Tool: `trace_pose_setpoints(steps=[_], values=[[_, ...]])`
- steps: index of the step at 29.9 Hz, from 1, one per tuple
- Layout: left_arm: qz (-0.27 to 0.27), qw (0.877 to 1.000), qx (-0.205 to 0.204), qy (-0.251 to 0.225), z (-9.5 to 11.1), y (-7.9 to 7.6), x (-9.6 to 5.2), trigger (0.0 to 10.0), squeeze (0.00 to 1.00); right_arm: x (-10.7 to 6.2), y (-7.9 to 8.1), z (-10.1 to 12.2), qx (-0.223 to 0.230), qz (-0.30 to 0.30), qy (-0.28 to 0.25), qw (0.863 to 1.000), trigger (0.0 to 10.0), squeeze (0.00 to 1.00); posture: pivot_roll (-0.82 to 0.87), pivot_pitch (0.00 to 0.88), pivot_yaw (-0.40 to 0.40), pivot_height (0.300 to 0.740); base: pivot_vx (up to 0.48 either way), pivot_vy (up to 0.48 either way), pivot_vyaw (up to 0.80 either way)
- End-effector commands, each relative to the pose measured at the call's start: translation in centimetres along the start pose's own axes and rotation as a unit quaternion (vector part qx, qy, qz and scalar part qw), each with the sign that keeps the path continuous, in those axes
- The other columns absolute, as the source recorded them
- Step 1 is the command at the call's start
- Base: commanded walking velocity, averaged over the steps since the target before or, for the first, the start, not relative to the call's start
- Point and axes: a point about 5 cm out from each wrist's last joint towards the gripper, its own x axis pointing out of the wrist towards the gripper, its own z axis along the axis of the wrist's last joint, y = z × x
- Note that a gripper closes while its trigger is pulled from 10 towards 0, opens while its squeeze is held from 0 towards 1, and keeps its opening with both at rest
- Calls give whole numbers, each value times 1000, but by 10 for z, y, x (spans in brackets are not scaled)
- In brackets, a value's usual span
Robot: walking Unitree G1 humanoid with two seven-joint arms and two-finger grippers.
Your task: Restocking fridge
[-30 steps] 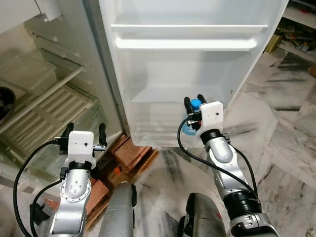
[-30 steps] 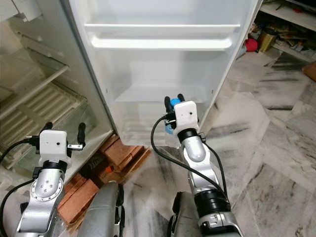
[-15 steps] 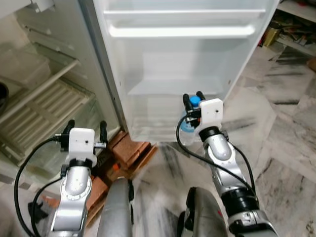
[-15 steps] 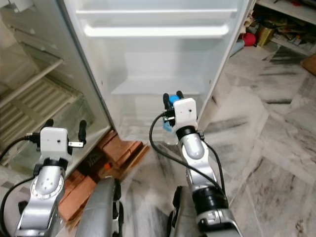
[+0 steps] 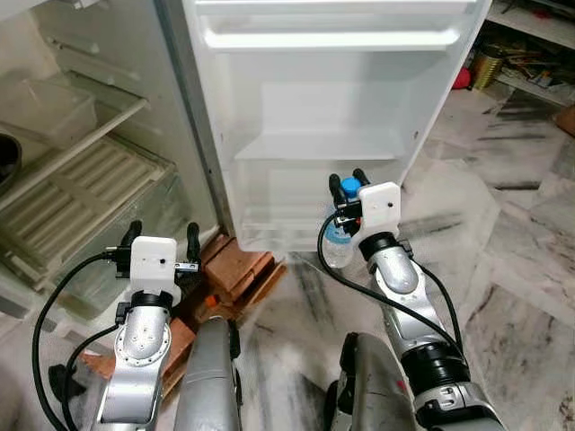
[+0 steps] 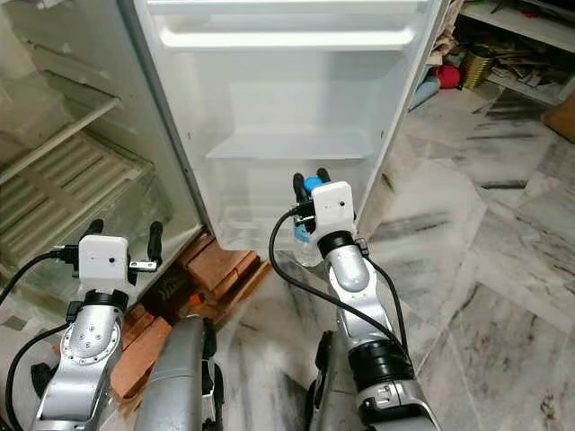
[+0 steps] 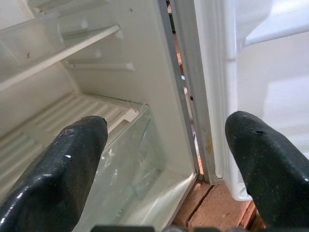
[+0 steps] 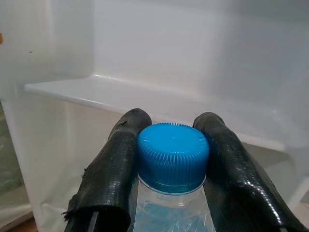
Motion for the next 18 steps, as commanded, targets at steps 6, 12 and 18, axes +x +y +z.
trace_pose_setpoints(steps=[6,12,18], values=[[-8,1000,-3,-3,1,-2,1,10000,0,3,-2,7,-7,-4,-20,1000,10000,0,162,155,-8,606,259,0,0],[-10,1000,-5,-4,1,-4,2,10000,0,6,-4,8,-11,-7,-22,1000,10000,0,166,153,-12,606,272,0,0],[-11,1000,-7,-5,2,-5,2,10000,0,7,-6,9,-20,-12,-23,999,10000,0,167,149,-17,606,0,0,0]])
